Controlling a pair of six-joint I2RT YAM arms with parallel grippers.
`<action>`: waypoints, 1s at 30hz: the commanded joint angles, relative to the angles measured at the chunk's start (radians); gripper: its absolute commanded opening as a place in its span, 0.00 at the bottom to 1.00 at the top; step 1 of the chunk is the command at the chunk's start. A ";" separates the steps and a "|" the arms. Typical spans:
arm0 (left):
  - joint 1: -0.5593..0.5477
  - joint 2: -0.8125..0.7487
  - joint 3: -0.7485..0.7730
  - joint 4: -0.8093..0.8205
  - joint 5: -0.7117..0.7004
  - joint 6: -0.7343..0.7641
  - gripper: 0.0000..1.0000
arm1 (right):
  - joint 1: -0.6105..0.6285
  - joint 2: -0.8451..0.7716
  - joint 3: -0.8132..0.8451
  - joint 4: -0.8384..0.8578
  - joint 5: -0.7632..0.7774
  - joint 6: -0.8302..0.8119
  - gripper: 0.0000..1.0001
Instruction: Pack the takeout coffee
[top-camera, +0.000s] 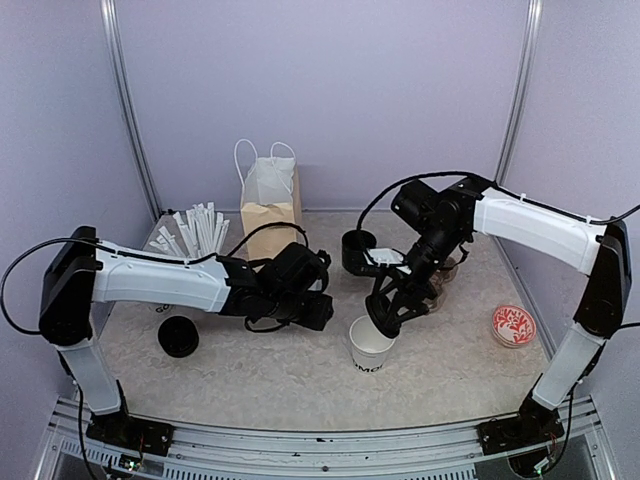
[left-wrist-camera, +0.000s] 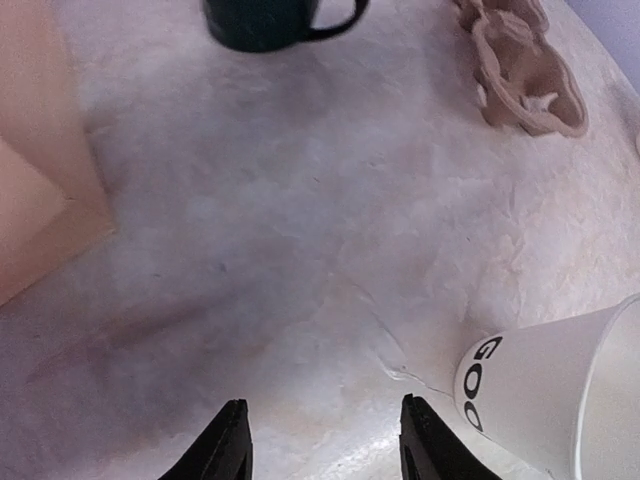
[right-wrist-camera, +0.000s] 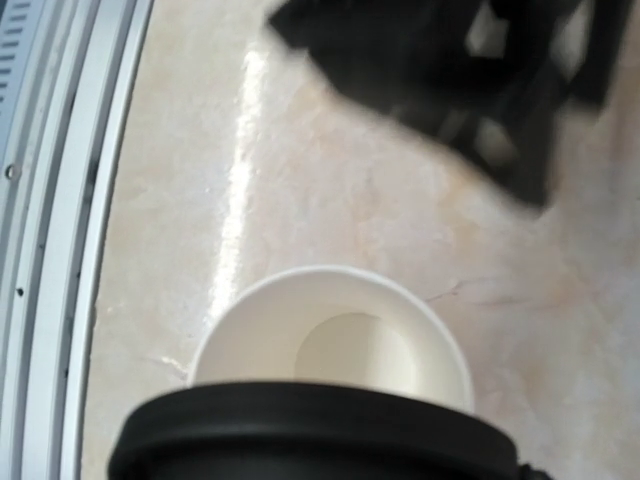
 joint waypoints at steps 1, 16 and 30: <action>0.011 -0.164 -0.068 0.042 -0.193 -0.063 0.51 | 0.027 0.025 0.034 -0.025 0.036 -0.011 0.74; 0.013 -0.204 -0.091 0.041 -0.201 -0.068 0.51 | 0.118 0.073 0.080 -0.062 0.132 0.022 0.72; 0.016 -0.219 -0.100 0.019 -0.224 -0.065 0.52 | 0.122 0.067 0.131 -0.120 0.247 0.026 0.71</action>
